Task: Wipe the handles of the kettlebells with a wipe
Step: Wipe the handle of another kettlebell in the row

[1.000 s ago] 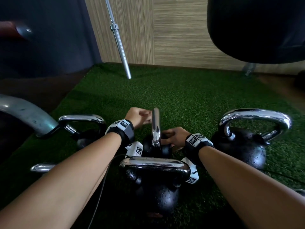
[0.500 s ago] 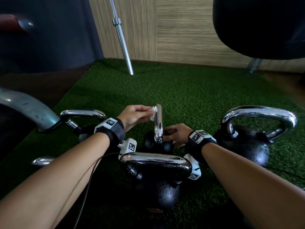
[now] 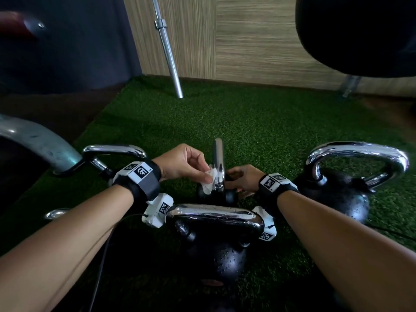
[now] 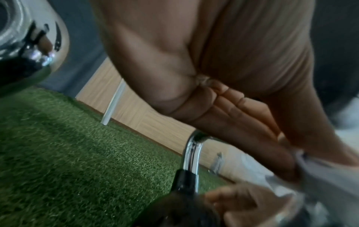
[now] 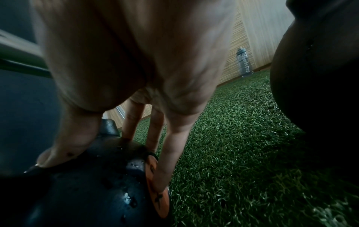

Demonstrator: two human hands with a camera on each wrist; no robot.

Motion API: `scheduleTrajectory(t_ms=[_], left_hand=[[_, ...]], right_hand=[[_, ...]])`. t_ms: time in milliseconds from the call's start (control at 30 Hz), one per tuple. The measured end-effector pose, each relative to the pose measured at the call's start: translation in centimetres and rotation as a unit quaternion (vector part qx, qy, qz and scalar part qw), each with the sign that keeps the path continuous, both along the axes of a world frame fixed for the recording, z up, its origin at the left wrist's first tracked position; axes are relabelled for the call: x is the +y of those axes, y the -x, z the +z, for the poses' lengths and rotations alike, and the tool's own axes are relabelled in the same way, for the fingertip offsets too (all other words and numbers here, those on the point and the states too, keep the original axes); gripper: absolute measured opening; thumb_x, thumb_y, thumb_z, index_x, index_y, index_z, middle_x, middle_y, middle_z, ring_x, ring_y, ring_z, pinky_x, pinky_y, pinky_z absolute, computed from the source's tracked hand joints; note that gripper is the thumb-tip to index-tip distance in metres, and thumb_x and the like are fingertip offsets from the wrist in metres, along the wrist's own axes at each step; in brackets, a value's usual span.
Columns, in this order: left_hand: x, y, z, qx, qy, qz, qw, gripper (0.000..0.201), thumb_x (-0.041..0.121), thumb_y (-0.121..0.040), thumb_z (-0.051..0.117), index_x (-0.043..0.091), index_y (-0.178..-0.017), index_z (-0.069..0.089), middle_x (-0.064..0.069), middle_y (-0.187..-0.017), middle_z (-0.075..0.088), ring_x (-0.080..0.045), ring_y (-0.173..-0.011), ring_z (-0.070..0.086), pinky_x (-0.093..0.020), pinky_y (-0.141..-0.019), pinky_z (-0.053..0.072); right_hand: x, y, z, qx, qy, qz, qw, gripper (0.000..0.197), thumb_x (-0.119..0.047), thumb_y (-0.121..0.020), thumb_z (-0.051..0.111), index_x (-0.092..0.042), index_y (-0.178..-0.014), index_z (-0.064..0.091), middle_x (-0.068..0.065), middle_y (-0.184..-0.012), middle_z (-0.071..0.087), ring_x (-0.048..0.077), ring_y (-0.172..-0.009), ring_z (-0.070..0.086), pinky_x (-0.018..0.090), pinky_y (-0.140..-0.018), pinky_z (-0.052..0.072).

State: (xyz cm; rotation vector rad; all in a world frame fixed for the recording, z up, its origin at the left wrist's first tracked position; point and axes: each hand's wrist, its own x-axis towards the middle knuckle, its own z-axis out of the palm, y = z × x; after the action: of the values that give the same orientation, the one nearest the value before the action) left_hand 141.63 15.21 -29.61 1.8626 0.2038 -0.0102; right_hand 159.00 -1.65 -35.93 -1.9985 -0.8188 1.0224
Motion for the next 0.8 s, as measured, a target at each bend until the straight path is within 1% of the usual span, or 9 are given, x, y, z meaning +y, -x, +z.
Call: scheduleTrajectory(t_ms=[67, 167, 267, 333, 400, 500, 600, 700, 800], left_hand=[[-0.7, 0.4, -0.2, 0.002, -0.040, -0.016, 0.999, 0.021, -0.004, -0.067, 0.088, 0.004, -0.078, 0.072, -0.015, -0.087, 0.078, -0.024, -0.081, 0.077, -0.029, -0.075, 0.063], [-1.7, 1.1, -0.6, -0.012, -0.079, -0.038, 0.996, 0.022, -0.007, -0.067, 0.088, 0.000, -0.080, 0.072, -0.016, -0.091, 0.079, -0.033, -0.088, 0.077, -0.038, -0.083, 0.063], [-1.9, 1.4, -1.0, -0.042, -0.098, 0.004, 0.994, 0.021, -0.004, -0.066, 0.090, 0.000, -0.078, 0.074, -0.010, -0.087, 0.079, -0.027, -0.084, 0.078, -0.032, -0.078, 0.063], [-2.2, 1.5, -1.8, -0.054, -0.143, 0.018, 0.988, 0.021, 0.002, -0.066, 0.093, 0.003, -0.077, 0.075, -0.005, -0.082, 0.079, -0.023, -0.080, 0.078, -0.031, -0.076, 0.063], [-2.6, 1.4, -2.8, -0.046, -0.199, 0.024, 0.979, 0.022, 0.010, -0.064, 0.096, 0.008, -0.075, 0.077, 0.001, -0.078, 0.079, -0.017, -0.076, 0.077, -0.031, -0.075, 0.063], [-2.4, 1.3, -3.7, -0.022, -0.221, 0.042, 0.974, 0.022, 0.014, -0.065, 0.096, 0.013, -0.074, 0.076, 0.002, -0.078, 0.078, -0.014, -0.075, 0.076, -0.033, -0.077, 0.063], [-2.1, 1.4, -3.3, -0.015, -0.226, 0.017, 0.974, 0.019, 0.014, -0.069, 0.094, 0.017, -0.074, 0.076, 0.003, -0.078, 0.078, -0.011, -0.075, 0.076, -0.027, -0.077, 0.061], [-0.9, 1.9, -1.9, -0.022, -0.235, 0.046, 0.971, 0.017, 0.020, -0.071, 0.092, 0.018, -0.081, 0.078, 0.008, -0.082, 0.079, -0.004, -0.077, 0.074, -0.017, -0.075, 0.055], [1.3, 2.4, 0.4, -0.064, -0.172, 0.159, 0.970, 0.021, 0.020, -0.073, 0.089, 0.017, -0.090, 0.077, 0.009, -0.090, 0.080, -0.004, -0.086, 0.075, -0.018, -0.079, 0.055]], right_hand=[[0.0, 0.0, -0.1, 0.002, 0.001, -0.003, 1.000, 0.048, -0.028, -0.081, 0.086, -0.023, -0.125, 0.067, 0.003, -0.115, 0.074, 0.019, -0.088, 0.072, 0.037, -0.074, 0.065], [0.2, -0.1, -0.2, 0.011, -0.004, -0.006, 1.000, 0.053, -0.026, -0.081, 0.086, -0.019, -0.129, 0.067, 0.005, -0.116, 0.075, 0.019, -0.084, 0.073, 0.038, -0.075, 0.065], [0.4, 0.0, -0.3, -0.001, 0.001, -0.002, 1.000, 0.050, -0.026, -0.082, 0.085, -0.019, -0.129, 0.067, 0.009, -0.116, 0.075, 0.018, -0.081, 0.070, 0.038, -0.073, 0.062], [0.4, 0.1, -0.3, -0.003, 0.001, -0.003, 1.000, 0.047, -0.023, -0.084, 0.084, -0.017, -0.127, 0.068, 0.009, -0.115, 0.075, 0.017, -0.079, 0.068, 0.036, -0.072, 0.061], [0.4, 0.0, -0.3, -0.001, 0.001, -0.006, 1.000, 0.047, -0.022, -0.084, 0.083, -0.016, -0.128, 0.067, 0.006, -0.107, 0.074, 0.014, -0.072, 0.066, 0.032, -0.067, 0.059], [0.5, 0.0, -0.2, -0.017, 0.017, -0.006, 1.000, 0.047, -0.026, -0.084, 0.083, -0.021, -0.129, 0.067, -0.003, -0.091, 0.071, 0.008, -0.061, 0.061, 0.026, -0.056, 0.053], [0.2, -0.3, 0.7, -0.052, 0.043, 0.027, 0.997, 0.044, -0.036, -0.084, 0.083, -0.025, -0.123, 0.070, -0.004, -0.087, 0.071, 0.010, -0.064, 0.061, 0.027, -0.060, 0.052], [0.2, -1.1, 2.9, -0.039, -0.030, -0.041, 0.998, 0.033, -0.026, -0.086, 0.082, -0.019, -0.117, 0.073, 0.001, -0.095, 0.074, 0.014, -0.073, 0.062, 0.029, -0.064, 0.052], [0.9, -1.5, 5.6, -0.001, -0.174, -0.146, 0.974, 0.024, -0.012, -0.089, 0.079, -0.012, -0.112, 0.074, 0.010, -0.096, 0.076, 0.014, -0.069, 0.063, 0.029, -0.067, 0.057]])
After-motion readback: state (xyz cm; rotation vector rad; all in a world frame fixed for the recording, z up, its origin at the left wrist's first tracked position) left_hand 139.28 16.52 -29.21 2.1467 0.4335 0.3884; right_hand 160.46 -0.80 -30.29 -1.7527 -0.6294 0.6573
